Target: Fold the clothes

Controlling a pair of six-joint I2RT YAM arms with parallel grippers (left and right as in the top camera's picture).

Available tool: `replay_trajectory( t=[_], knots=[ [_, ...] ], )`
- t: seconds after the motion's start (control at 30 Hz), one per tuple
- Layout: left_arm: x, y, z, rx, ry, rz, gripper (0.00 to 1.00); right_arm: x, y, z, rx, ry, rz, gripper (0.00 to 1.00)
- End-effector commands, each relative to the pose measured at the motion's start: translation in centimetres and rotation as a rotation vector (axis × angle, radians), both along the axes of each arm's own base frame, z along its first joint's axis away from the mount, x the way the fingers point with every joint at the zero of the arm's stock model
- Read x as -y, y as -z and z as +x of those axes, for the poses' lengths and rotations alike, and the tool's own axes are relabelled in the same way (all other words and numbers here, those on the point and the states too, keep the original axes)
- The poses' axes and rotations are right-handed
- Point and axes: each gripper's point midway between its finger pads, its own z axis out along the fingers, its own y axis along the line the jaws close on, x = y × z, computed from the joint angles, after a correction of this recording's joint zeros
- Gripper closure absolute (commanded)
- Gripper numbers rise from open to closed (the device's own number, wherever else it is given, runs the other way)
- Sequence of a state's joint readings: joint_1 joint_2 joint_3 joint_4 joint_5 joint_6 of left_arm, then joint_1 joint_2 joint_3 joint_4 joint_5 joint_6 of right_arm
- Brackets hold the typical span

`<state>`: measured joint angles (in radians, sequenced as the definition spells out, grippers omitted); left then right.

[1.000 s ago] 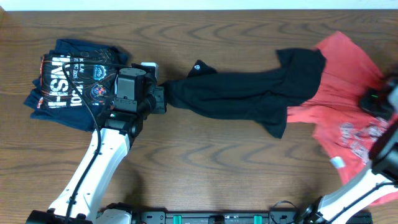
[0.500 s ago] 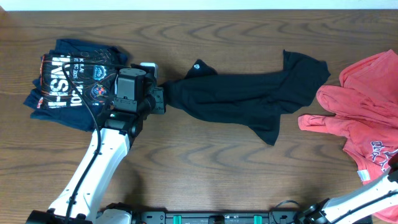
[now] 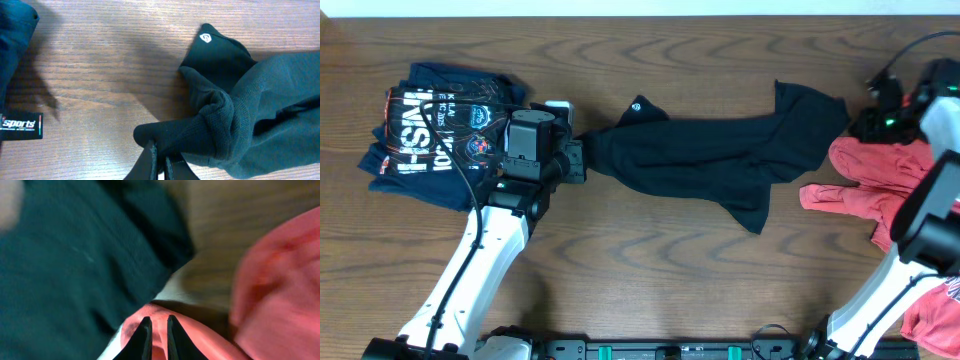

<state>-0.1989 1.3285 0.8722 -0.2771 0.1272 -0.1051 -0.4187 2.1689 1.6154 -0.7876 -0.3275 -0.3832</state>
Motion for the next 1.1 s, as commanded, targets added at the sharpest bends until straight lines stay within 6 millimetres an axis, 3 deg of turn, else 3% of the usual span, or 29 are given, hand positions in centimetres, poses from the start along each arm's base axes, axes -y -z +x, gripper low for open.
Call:
replay_trajectory(
  t=[0.0, 0.1, 0.17, 0.23, 0.33, 0.4, 0.57, 0.7, 0.77, 0.83, 0.93, 1.07],
  knots=[
    [-0.3, -1.0, 0.4, 0.027, -0.016, 0.000, 0.94, 1.1, 3.6, -1.6, -0.103, -0.014, -0.069, 0.90],
    [-0.3, -1.0, 0.4, 0.027, -0.017, 0.000, 0.94, 1.7, 5.0, -2.3, -0.142, 0.019, -0.067, 0.89],
    [-0.3, -1.0, 0.4, 0.027, -0.017, 0.000, 0.94, 3.8, 5.8, -3.0, -0.185, 0.106, -0.125, 0.89],
    [-0.3, -1.0, 0.4, 0.027, -0.016, 0.000, 0.94, 7.1, 6.0, -4.1, -0.231, 0.256, -0.235, 0.89],
    [-0.3, -1.0, 0.4, 0.027, -0.017, 0.000, 0.94, 12.7, 5.2, -6.4, -0.283, 0.487, -0.404, 0.90],
    [-0.3, -1.0, 0.4, 0.027, -0.017, 0.000, 0.94, 15.3, 4.6, -7.8, -0.296, 0.603, -0.441, 0.89],
    [-0.3, -1.0, 0.4, 0.026, -0.017, 0.001, 0.94, 21.1, 3.2, -11.9, -0.300, 0.896, -0.395, 0.90],
    [-0.3, -1.0, 0.4, 0.027, -0.017, 0.000, 0.94, 24.2, 1.4, -13.9, -0.277, 1.033, -0.320, 0.90],
    [-0.3, -1.0, 0.4, 0.027, -0.017, 0.000, 0.94, 24.4, 0.2, -12.8, -0.204, 1.037, -0.191, 0.87],
    [-0.3, -1.0, 0.4, 0.027, -0.017, 0.000, 0.94, 23.1, -1.5, -9.8, -0.075, 0.927, -0.008, 0.84],
    [-0.3, -1.0, 0.4, 0.027, -0.017, 0.000, 0.93, 19.4, -5.6, -5.2, 0.129, 0.702, 0.228, 0.80],
    [-0.3, -1.0, 0.4, 0.025, -0.017, 0.000, 0.86, 14.3, -9.5, -2.8, 0.194, 0.513, 0.305, 0.75]
  ],
)
